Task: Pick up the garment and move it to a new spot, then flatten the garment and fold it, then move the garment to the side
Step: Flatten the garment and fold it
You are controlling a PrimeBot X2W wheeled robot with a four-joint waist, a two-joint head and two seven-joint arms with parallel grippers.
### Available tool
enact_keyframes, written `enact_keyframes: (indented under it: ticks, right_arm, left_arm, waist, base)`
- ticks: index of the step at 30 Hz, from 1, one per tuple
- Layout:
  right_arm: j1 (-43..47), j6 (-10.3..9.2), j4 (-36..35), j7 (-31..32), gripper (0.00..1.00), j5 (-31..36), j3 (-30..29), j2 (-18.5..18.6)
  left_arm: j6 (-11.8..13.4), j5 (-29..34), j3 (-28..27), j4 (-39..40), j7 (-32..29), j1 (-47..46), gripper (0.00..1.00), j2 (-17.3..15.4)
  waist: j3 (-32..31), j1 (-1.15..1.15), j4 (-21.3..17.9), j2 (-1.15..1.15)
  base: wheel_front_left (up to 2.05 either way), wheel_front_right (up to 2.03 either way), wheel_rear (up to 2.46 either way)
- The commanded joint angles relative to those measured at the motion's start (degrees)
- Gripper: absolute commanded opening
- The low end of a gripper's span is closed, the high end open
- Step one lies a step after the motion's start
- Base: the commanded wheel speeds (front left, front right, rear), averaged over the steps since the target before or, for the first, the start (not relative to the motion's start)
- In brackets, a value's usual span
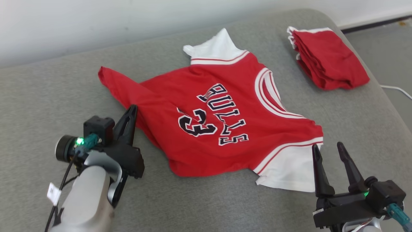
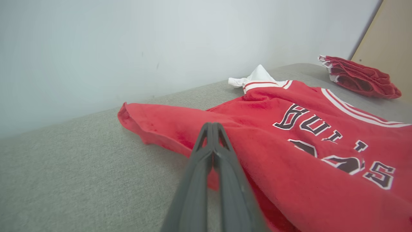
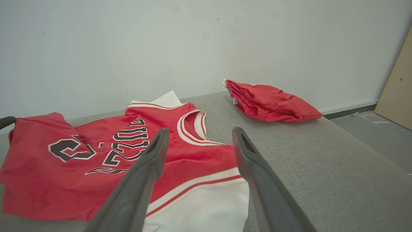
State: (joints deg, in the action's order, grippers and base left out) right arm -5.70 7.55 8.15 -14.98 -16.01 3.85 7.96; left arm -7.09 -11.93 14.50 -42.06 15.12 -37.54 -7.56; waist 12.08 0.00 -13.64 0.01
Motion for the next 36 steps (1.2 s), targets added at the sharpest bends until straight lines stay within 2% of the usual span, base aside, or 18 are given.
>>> enact_keyframes:
  ticks: [1, 9, 19, 22, 27, 31, 36]
  right_arm:
    - [0.73, -0.15, 0.14, -0.28, 1.00, 0.48, 0.14, 0.23]
    - [2.78, -0.16, -0.14, -0.28, 1.00, 0.74, -1.70, 0.14]
    - [3.42, -0.16, -0.59, -0.28, 1.00, 0.23, -2.69, -0.09]
    - [3.09, -0.16, -0.62, -0.28, 1.00, 0.16, -2.75, 0.07]
    - [1.51, -0.16, -0.46, -0.28, 1.00, 0.10, -2.46, 0.48]
    - [0.06, -0.16, -0.13, -0.28, 1.00, -0.15, -2.22, 0.05]
    - [-1.21, -0.16, 0.42, -0.28, 1.00, -0.45, -2.28, -0.89]
  left_arm:
    - [0.36, 0.39, -0.56, 1.57, 0.01, 1.39, 0.00, -0.28]
    - [2.66, 0.88, -0.57, 11.95, -0.53, 9.47, 0.00, -0.78]
    - [7.07, -0.06, -0.93, 29.05, -5.98, 23.65, 0.00, -2.01]
    - [7.54, -0.25, -0.89, 32.80, -7.36, 26.67, 0.00, -2.69]
    - [7.17, 0.30, -0.58, 36.57, -8.46, 24.93, 0.00, -3.75]
    - [5.50, 1.52, 0.74, 37.16, -9.99, 19.74, 0.00, -4.98]
    - [3.20, 3.13, 3.66, 35.85, -11.62, 10.78, 0.00, -4.46]
  waist:
    - [-2.57, 0.00, 2.58, -0.01]
    - [-4.87, 0.00, 5.87, -0.01]
    - [-3.53, 0.00, 7.58, -0.01]
    - [-3.03, 0.00, 7.74, -0.01]
    - [-2.02, 0.00, 6.78, -0.01]
    - [-0.67, 0.00, 4.70, -0.01]
    - [1.79, 0.00, 0.65, -0.01]
  base:
    - [0.00, 0.00, 0.00]
    - [0.00, 0.00, 0.00]
    - [0.00, 0.00, 0.00]
    - [0.00, 0.00, 0.00]
    - [0.00, 0.00, 0.00]
    - [0.00, 0.00, 0.00]
    - [0.00, 0.00, 0.00]
